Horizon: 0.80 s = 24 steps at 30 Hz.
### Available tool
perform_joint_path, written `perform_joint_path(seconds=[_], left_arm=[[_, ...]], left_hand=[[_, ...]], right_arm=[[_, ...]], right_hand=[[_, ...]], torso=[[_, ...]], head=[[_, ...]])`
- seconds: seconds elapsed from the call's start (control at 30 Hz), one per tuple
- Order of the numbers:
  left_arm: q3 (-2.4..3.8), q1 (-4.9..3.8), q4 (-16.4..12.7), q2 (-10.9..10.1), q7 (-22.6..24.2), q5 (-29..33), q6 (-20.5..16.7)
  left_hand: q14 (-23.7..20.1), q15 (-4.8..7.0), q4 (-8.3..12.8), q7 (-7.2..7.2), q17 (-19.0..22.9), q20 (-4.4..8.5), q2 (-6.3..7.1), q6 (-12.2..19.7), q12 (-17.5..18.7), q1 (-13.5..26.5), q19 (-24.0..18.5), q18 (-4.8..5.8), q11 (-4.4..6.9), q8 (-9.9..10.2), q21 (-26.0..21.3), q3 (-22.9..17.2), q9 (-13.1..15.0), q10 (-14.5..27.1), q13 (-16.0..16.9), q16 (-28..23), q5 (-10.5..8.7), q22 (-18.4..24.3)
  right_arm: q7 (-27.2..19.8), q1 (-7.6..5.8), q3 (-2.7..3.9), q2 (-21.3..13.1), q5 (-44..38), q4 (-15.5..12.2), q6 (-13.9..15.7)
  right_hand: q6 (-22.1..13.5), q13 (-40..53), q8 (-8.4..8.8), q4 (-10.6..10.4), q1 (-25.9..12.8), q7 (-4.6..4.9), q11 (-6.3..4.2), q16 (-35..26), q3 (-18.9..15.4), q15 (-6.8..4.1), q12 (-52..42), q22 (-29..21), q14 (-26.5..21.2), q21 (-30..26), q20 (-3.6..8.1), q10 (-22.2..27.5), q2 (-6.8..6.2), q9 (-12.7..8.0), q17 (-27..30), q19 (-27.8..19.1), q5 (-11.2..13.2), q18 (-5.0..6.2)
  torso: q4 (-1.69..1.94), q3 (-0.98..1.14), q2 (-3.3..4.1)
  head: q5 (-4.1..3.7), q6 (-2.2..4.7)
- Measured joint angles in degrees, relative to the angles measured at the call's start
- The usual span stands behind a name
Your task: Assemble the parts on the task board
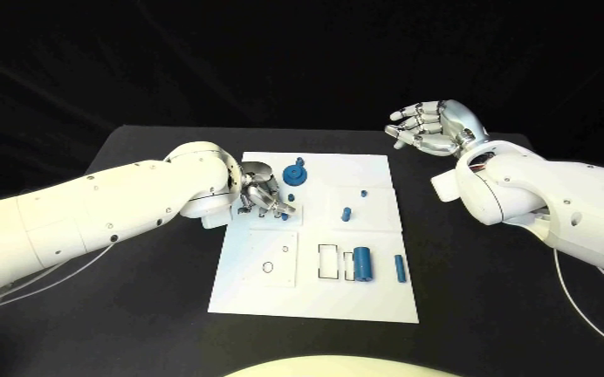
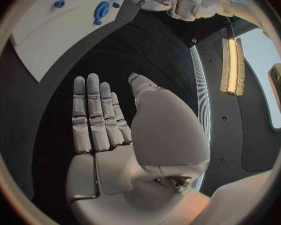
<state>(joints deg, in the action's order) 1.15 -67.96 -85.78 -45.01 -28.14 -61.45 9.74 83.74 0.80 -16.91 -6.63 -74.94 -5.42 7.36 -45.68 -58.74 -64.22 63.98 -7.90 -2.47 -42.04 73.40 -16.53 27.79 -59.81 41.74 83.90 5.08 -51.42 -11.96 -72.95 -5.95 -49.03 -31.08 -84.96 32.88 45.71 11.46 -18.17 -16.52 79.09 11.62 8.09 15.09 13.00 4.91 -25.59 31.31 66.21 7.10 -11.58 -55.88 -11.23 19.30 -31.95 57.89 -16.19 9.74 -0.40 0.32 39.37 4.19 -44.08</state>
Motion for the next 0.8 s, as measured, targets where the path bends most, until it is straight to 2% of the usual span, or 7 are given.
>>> perform_joint_path(seconds=[0.33, 0.47, 0.7, 0.8], left_arm=[[-0.04, -0.03, 0.19, 0.38, -0.07, -0.13, 0.28], [-0.05, -0.04, 0.23, 0.57, -0.08, -0.13, 0.31], [-0.13, -0.05, 0.33, 0.9, -0.08, -0.09, 0.75], [-0.14, -0.05, 0.52, 0.92, -0.07, -0.08, 0.96]], left_hand=[[0.0, 0.0, 0.08, 0.0, 0.0, 0.0, -1.72, 0.0, -0.28, -1.72, 0.0, 0.0, 0.12, -0.65, 0.5, -0.73, 0.56, -0.12, 0.63, 0.25, 0.0, -0.35], [0.22, 0.22, 0.1, 0.2, 0.0, 0.0, -2.04, -0.2, -0.49, -2.04, 0.0, -0.01, 0.22, -0.86, 0.5, -1.06, 0.77, -0.22, 0.87, 0.25, 0.0, -0.43], [0.22, 0.22, 0.15, 0.2, 0.0, 0.0, -1.86, -0.2, -0.73, -2.82, 0.0, -0.01, 0.42, -1.01, 0.76, -1.48, 1.03, -0.42, 1.14, 0.24, 0.0, -0.61], [0.22, 0.22, 0.17, 0.33, 0.01, 0.0, -2.41, -0.08, -0.95, -3.47, 0.0, -0.01, 0.45, -1.13, 0.87, -2.07, 1.22, -0.45, 1.37, 0.24, 0.0, -0.71]], right_arm=[[0.24, 0.01, 0.0, 0.24, 0.05, 0.19, 0.0], [0.35, 0.01, 0.0, 0.25, 0.07, 0.2, -0.01], [0.53, 0.02, 0.0, 0.29, 0.08, 0.21, -0.02], [0.61, 0.02, 0.0, 0.29, 0.09, 0.21, -0.02]], right_hand=[[0.0, -0.3, 0.0, 0.0, 0.0, -0.01, 0.0, 0.0, 0.0, 0.0, 0.0, -0.21, 0.0, -0.14, 0.0, 0.0, 0.0, -0.05, 0.13, 0.0, 0.0, 0.0], [0.0, -0.31, 0.0, 0.0, 0.0, -0.01, 0.0, 0.0, 0.0, 0.0, 0.0, -0.21, 0.0, -0.13, 0.0, 0.0, 0.0, -0.05, 0.13, 0.0, 0.0, 0.0], [0.0, -0.39, 0.0, 0.0, 0.0, -0.01, 0.0, -0.31, 0.0, 0.0, 0.23, -0.26, 0.0, -0.13, 0.0, 0.0, 0.0, -0.05, 0.13, 0.0, 0.0, 0.0], [0.0, -0.44, 0.0, 0.0, 0.0, -0.02, 0.0, -0.31, 0.0, 0.0, 0.22, -0.32, 0.0, -0.13, 0.0, 0.0, 0.0, -0.11, 0.19, 0.01, 0.0, 0.0]], torso=[[0.01, 0.02, -0.01], [0.01, 0.02, -0.02], [0.01, 0.03, -0.02], [0.03, 0.02, -0.02]], head=[[-0.09, -0.15], [-0.16, -0.23], [-0.32, -0.42], [-0.37, -0.46]])
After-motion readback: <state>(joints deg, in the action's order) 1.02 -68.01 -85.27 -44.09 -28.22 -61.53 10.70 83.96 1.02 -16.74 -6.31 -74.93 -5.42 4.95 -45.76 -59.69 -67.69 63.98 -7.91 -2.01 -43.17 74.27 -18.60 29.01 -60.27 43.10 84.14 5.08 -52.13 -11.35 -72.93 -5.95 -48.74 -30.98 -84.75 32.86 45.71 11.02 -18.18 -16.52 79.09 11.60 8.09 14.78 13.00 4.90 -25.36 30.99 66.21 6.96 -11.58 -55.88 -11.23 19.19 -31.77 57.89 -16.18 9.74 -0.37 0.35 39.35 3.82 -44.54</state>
